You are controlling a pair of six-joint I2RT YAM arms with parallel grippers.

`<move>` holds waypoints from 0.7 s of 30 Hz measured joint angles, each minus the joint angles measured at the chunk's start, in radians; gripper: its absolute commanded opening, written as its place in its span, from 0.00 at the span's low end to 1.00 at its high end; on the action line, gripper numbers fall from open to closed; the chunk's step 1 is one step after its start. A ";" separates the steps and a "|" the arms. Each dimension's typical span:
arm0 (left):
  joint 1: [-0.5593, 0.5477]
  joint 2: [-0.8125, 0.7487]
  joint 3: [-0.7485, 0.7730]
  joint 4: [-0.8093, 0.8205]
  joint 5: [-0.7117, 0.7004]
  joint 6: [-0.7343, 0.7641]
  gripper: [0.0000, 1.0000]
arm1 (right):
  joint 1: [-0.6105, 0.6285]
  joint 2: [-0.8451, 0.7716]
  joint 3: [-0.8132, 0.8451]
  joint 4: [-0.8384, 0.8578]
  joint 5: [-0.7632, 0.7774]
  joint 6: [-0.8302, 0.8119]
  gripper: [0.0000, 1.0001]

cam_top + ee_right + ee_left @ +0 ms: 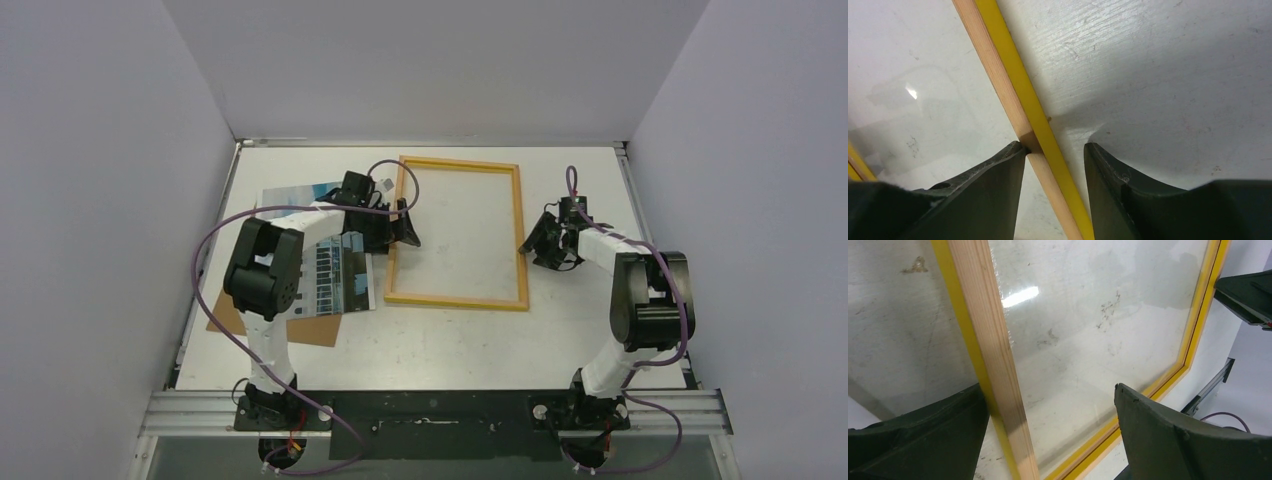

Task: Put the photo into the frame

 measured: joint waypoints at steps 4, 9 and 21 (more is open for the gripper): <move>0.025 -0.013 -0.026 0.008 0.031 0.019 0.92 | 0.000 0.005 0.000 0.005 -0.010 0.000 0.46; 0.037 -0.020 -0.026 -0.012 0.016 0.031 0.92 | 0.000 0.006 0.000 0.005 -0.014 -0.003 0.46; 0.080 -0.150 0.043 -0.238 -0.163 0.092 0.92 | -0.001 -0.040 0.135 -0.196 0.041 -0.055 0.75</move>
